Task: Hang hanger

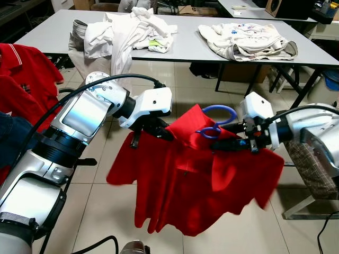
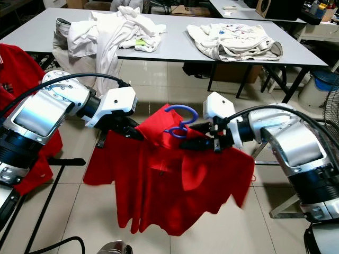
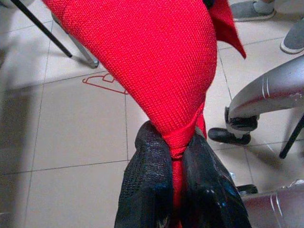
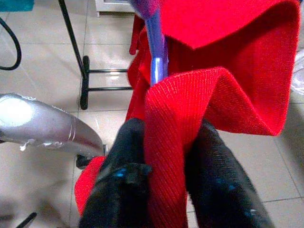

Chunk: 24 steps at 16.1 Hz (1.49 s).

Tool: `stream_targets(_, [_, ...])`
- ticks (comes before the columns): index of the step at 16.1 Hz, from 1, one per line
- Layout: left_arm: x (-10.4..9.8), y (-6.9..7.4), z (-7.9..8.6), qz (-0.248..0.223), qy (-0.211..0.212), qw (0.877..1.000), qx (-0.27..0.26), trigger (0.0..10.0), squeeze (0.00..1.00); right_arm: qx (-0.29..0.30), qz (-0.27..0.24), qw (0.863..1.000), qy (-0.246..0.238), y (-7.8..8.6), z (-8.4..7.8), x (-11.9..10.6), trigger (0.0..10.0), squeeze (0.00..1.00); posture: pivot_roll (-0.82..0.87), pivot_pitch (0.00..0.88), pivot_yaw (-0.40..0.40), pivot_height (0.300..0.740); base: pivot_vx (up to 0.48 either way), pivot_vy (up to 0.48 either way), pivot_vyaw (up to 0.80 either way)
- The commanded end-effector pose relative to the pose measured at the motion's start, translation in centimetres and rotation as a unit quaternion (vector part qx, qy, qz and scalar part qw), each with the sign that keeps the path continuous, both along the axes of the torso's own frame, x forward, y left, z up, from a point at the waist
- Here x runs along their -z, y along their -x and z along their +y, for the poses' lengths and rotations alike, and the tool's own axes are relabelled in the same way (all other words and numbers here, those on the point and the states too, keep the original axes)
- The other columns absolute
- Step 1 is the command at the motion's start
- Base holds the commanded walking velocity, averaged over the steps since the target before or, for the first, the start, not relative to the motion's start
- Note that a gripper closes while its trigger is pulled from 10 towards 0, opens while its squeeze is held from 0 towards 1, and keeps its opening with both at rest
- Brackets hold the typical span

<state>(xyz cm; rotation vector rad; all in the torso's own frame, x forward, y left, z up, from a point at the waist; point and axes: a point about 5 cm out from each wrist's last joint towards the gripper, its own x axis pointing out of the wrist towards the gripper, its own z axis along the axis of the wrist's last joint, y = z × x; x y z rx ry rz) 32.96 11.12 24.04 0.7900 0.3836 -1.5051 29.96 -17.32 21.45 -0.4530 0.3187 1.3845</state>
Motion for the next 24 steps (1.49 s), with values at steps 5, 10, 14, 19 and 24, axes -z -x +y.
stream_targets(5, [-1.9,0.3,-0.9,-0.023,0.017,0.999,0.026,0.0,0.00,-0.015,-0.001,1.000,-0.001,-0.2,0.6,-0.2,0.0,0.00,0.05,0.000,-0.043,0.740,0.000,0.000,0.00])
stream_targets(10, [-2.0,-0.3,-0.6,-0.044,0.045,0.998,0.009,10.0,0.00,-0.014,0.003,1.000,-0.025,0.0,0.6,-0.2,0.0,0.00,0.05,0.000,-0.043,0.740,0.000,0.000,0.00])
stream_targets(14, [-2.6,0.0,-0.5,0.000,0.127,0.991,0.040,10.0,1.00,0.003,0.023,0.999,-0.047,0.9,0.2,0.7,0.0,0.00,0.06,0.000,-0.040,0.740,0.000,0.000,0.00])
stream_targets(19, [-2.1,0.3,0.2,0.039,0.153,0.984,0.082,10.0,0.00,0.064,0.051,0.995,-0.050,2.3,-1.1,3.1,0.0,0.00,0.06,0.000,-0.010,0.740,0.000,0.000,0.00])
stream_targets(24, [0.9,-2.6,3.8,0.000,0.255,0.935,-0.247,10.0,0.00,0.345,0.052,0.933,-0.086,2.6,-2.8,7.4,10.0,0.00,0.05,0.000,0.041,0.740,0.000,0.000,0.00])
